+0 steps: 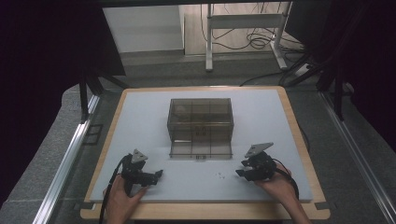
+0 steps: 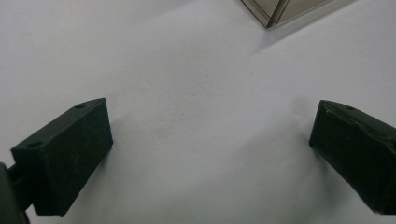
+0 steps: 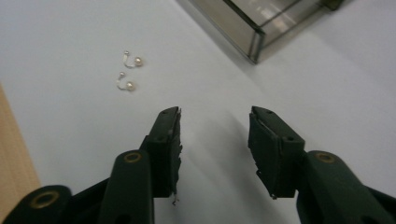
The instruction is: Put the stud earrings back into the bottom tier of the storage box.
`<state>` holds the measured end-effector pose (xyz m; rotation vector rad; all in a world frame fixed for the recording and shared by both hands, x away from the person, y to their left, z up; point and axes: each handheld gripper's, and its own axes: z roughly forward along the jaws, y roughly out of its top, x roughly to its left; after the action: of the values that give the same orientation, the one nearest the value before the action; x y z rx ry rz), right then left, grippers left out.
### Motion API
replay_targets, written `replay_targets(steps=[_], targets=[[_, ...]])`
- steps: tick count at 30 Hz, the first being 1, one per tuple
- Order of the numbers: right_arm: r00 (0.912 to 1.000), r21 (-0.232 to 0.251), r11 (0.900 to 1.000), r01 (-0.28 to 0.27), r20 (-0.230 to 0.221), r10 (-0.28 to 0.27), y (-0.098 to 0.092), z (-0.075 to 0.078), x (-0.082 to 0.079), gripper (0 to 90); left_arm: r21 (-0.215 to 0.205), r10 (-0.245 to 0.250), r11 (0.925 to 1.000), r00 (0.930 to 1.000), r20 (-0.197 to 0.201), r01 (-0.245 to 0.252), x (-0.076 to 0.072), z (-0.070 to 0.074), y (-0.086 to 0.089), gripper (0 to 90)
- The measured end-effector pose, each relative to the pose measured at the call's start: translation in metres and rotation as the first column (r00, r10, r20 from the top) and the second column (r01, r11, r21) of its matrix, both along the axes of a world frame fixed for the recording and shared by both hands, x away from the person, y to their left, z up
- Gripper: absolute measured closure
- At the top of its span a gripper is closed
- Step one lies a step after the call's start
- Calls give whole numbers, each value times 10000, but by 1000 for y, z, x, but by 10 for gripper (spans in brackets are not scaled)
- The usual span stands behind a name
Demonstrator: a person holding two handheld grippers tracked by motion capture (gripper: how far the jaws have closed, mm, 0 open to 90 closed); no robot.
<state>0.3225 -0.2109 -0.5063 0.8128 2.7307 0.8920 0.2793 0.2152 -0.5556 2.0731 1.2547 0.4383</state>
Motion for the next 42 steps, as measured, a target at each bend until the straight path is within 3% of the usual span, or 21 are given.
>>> replay_targets(steps=[8, 24, 31, 36, 42], targets=[[9958, -361, 9972, -662, -664, 637, 17, -1, 2, 637, -5, -1, 10000, 10000, -2, 1, 0, 0, 0, 0], [9783, -613, 9818, -1796, -1164, 1716, 46, 1, -1, 754, -2, -3, 10000, 10000, 0, 3, 0, 0, 0, 0], [9730, -746, 9761, -2043, -1248, 1941, 55, 2, -1, 754, -1, -3, 10000, 10000, -3, 3, 0, 0, 0, 0], [9670, -1166, 9643, -2377, -1219, 2237, 68, 2, -1, 759, -1, -5, 10000, 10000, -3, 5, 0, 0, 0, 0], [9687, -1543, 9583, -2404, -1006, 2268, 73, 0, -1, 811, 4, -5, 10000, 10000, -1, 5, 0, 0, 0, 0]])
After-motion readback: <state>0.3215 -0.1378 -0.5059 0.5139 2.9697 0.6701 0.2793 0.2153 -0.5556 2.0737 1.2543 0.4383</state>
